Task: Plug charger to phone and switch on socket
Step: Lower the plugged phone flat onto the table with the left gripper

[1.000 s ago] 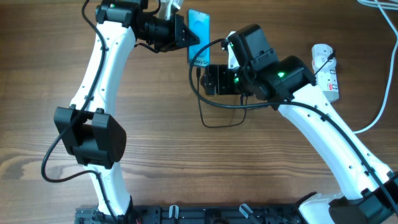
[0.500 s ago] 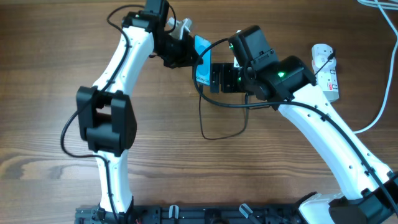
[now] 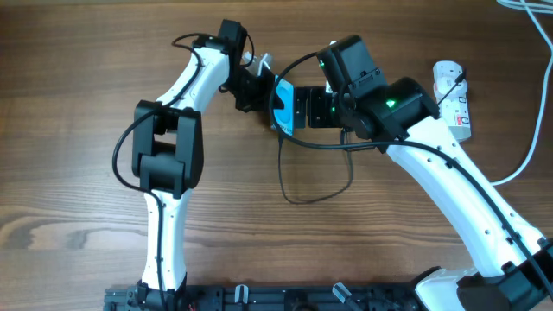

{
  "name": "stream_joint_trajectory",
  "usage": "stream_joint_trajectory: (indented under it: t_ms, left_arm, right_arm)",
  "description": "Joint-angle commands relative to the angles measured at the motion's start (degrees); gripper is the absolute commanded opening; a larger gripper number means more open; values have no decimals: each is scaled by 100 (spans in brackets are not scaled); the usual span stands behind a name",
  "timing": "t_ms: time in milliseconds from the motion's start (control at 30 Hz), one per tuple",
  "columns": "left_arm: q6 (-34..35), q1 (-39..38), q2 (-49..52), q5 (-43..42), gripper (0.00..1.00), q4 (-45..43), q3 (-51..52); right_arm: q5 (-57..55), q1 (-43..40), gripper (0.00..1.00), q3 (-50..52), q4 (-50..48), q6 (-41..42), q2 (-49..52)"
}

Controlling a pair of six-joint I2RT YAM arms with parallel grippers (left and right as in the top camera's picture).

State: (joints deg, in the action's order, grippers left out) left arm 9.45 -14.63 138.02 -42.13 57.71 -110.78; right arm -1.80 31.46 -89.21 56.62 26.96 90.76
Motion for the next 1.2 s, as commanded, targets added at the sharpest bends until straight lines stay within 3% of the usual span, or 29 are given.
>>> stream_joint_trajectory:
  t_ms: [0, 733, 867, 1167]
  left_arm:
    - [-2, -26, 85, -79, 4, -74, 138]
    - [197, -221, 85, 1998, 25, -55, 299]
    - [197, -221, 85, 2404, 36, 48, 302]
    - [197, -219, 85, 2835, 48, 184, 299]
  right_arm:
    - [-127, -4, 100, -120, 11, -48, 15]
    - [-127, -4, 100, -120, 273, -286, 15]
    - [-308, -85, 100, -120, 472, -297, 15]
    - [-341, -420, 100, -120, 721, -295, 15]
